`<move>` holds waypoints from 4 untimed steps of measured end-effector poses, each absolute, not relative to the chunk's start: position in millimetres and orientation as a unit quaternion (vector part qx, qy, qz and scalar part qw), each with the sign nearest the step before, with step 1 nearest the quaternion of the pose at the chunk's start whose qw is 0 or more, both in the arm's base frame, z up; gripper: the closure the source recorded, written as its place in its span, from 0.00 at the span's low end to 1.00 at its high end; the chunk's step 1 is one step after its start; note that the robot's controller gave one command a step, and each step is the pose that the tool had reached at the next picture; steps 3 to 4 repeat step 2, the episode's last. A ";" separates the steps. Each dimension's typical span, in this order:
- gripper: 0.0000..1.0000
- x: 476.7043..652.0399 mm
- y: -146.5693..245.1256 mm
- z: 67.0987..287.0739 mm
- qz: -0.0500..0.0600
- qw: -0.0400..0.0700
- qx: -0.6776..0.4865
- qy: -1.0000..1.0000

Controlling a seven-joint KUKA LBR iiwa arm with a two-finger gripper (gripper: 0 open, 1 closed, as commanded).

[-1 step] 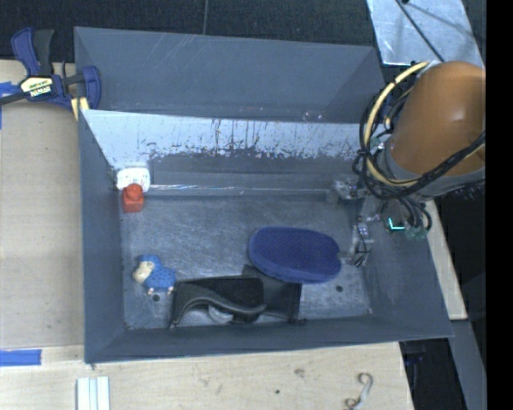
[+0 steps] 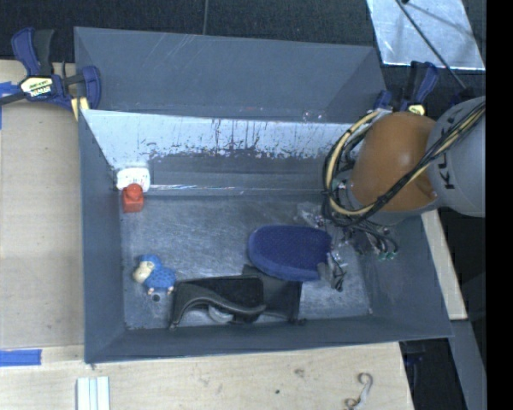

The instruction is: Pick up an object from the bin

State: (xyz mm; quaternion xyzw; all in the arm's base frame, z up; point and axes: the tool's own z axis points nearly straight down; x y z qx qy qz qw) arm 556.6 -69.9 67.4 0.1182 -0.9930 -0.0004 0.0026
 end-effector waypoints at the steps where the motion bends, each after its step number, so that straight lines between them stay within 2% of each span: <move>1: 1.00 559.7 -69.9 73.6 0.001 -0.002 0.118 -0.993; 2: 1.00 560.6 -85.2 219.5 0.002 -0.006 0.185 -0.983; 4: 1.00 560.6 -85.2 219.5 0.002 -0.006 0.185 -0.983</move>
Offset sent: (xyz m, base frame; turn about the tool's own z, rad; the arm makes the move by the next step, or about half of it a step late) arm 0.0000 0.0000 0.0000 0.0000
